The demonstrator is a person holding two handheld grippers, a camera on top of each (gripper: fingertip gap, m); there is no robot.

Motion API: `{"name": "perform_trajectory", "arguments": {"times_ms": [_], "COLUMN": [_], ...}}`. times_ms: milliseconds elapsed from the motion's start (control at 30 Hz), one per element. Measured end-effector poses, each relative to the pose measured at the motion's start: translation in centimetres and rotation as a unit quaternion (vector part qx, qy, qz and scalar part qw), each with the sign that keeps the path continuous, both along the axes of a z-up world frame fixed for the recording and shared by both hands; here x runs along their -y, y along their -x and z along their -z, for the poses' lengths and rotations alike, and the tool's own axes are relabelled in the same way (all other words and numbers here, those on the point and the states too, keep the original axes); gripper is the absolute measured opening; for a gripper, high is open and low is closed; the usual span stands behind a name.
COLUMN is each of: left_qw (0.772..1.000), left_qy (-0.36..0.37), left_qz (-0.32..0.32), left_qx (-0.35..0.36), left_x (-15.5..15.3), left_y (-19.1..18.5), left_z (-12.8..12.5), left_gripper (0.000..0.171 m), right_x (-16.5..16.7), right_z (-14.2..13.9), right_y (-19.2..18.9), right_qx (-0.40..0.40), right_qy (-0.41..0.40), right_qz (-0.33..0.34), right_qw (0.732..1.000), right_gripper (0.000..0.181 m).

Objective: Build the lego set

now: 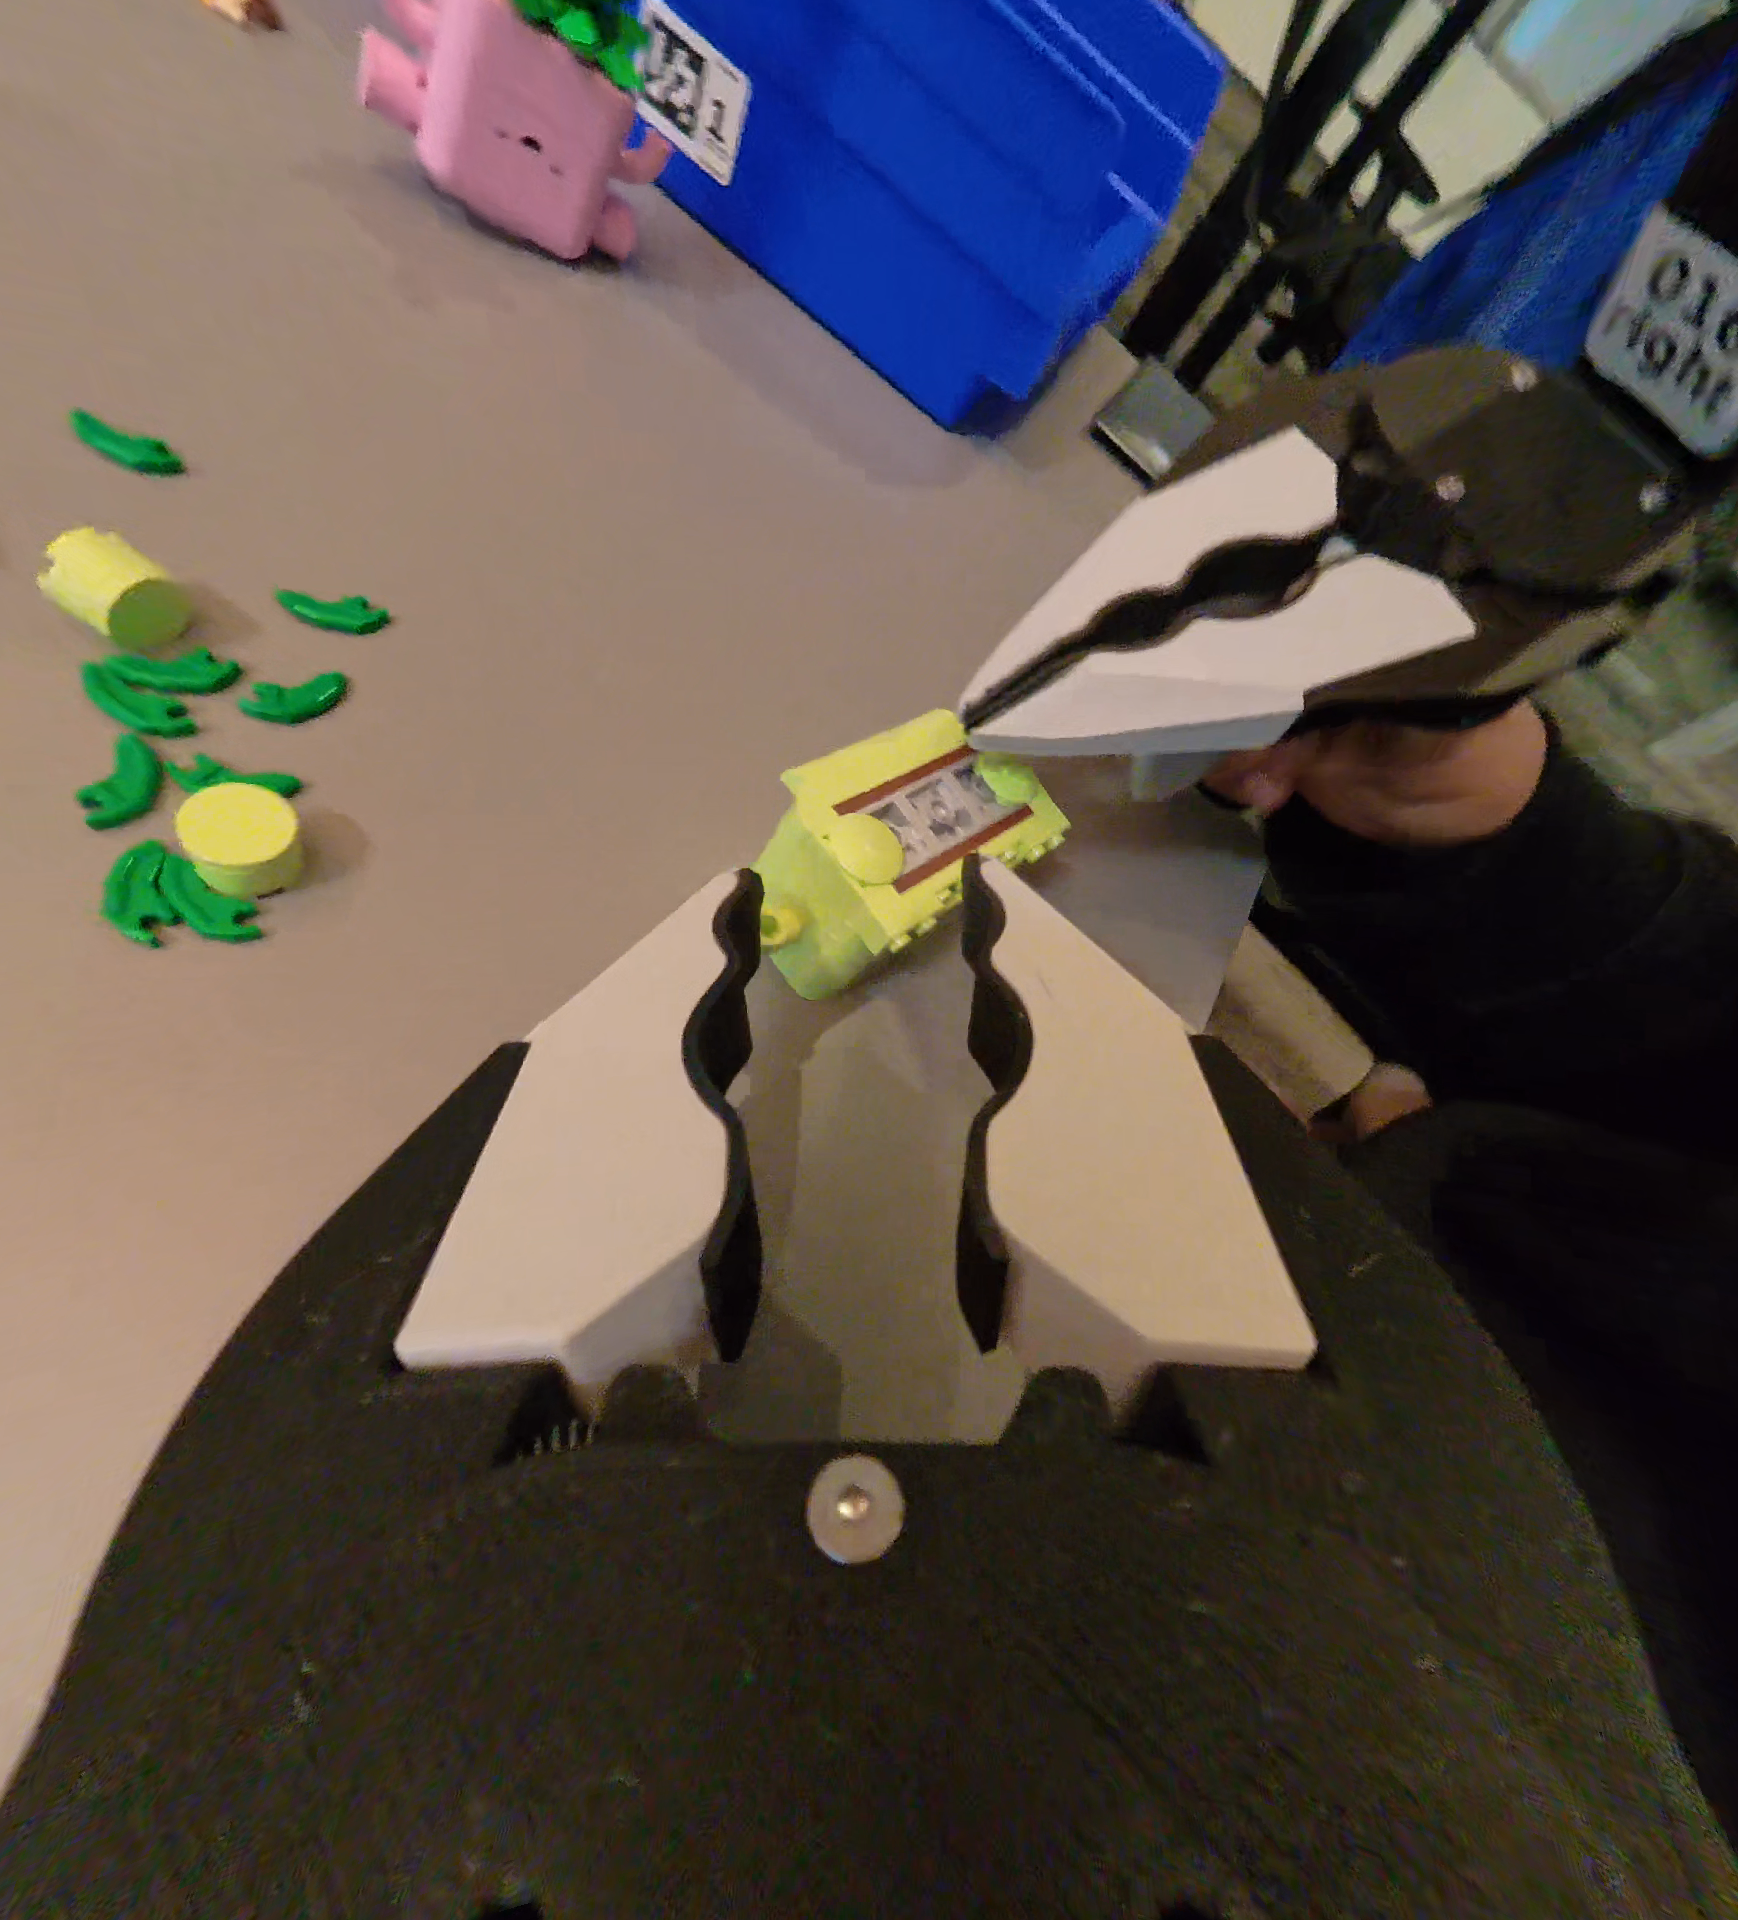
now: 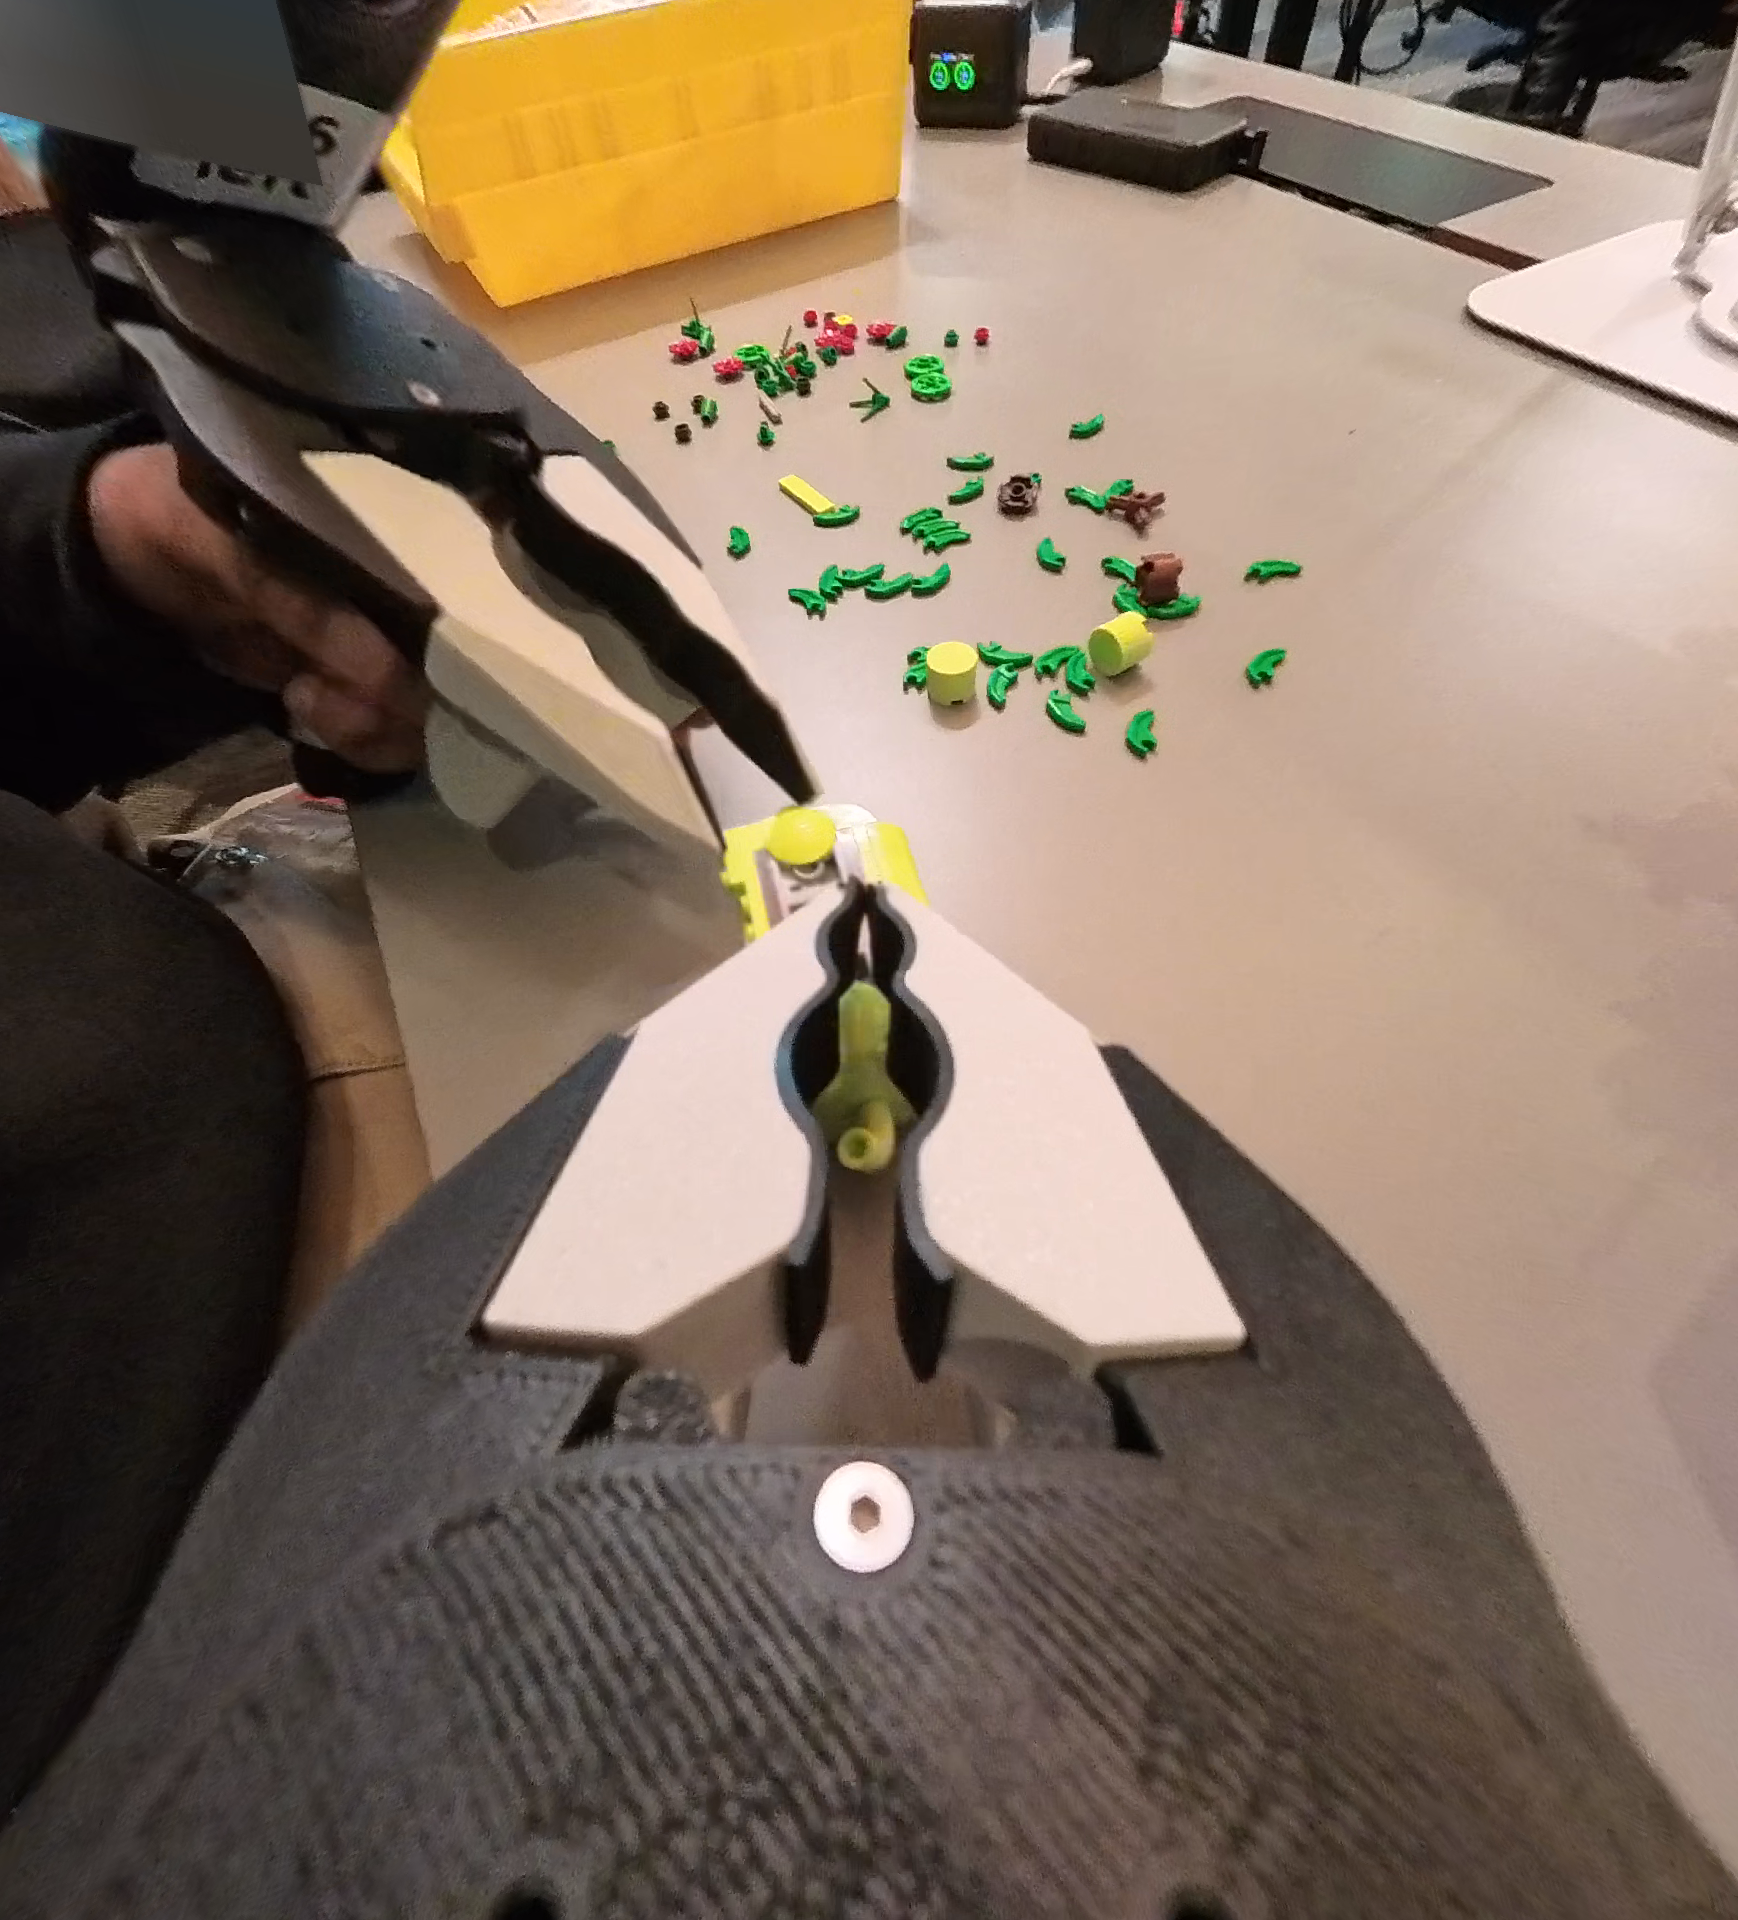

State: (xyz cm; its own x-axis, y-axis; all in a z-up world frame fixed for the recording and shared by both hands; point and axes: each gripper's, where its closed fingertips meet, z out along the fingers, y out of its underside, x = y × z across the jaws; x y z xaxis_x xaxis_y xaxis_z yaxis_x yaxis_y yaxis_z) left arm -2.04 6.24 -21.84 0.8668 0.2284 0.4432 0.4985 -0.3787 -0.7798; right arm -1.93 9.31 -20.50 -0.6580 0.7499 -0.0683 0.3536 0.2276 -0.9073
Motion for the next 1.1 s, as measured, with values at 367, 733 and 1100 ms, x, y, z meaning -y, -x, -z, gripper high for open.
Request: {"name": "perform_trajectory", "arguments": {"times_ms": [367,733,1100], "left_qw": [0.981,0.979,0.974], "left_qy": [-0.006,0.043,0.044], "left_qz": [0.001,0.042,0.055], "left_qx": [0.192,0.193,0.215], "left_x": [-0.2,-0.7,-0.6], "left_y": [0.8,0.2,0.0], "left_z": [-0.1,1.0,1.2], "left_gripper": [0.032,0.031,0.026], "right_x": [-2.8,-1.2,-0.9], "right_z": [0.2,2.1,3.0], "right_y": [-0.8,-1.5,-1.6], "right_qx": [0.186,0.238,0.301], "right_qy": [0.239,0.234,0.266], "right_qz": [0.045,0.002,-0.013], "right_qw": [0.952,0.943,0.916], "right_gripper": [0.061,0.036,0.038]}}
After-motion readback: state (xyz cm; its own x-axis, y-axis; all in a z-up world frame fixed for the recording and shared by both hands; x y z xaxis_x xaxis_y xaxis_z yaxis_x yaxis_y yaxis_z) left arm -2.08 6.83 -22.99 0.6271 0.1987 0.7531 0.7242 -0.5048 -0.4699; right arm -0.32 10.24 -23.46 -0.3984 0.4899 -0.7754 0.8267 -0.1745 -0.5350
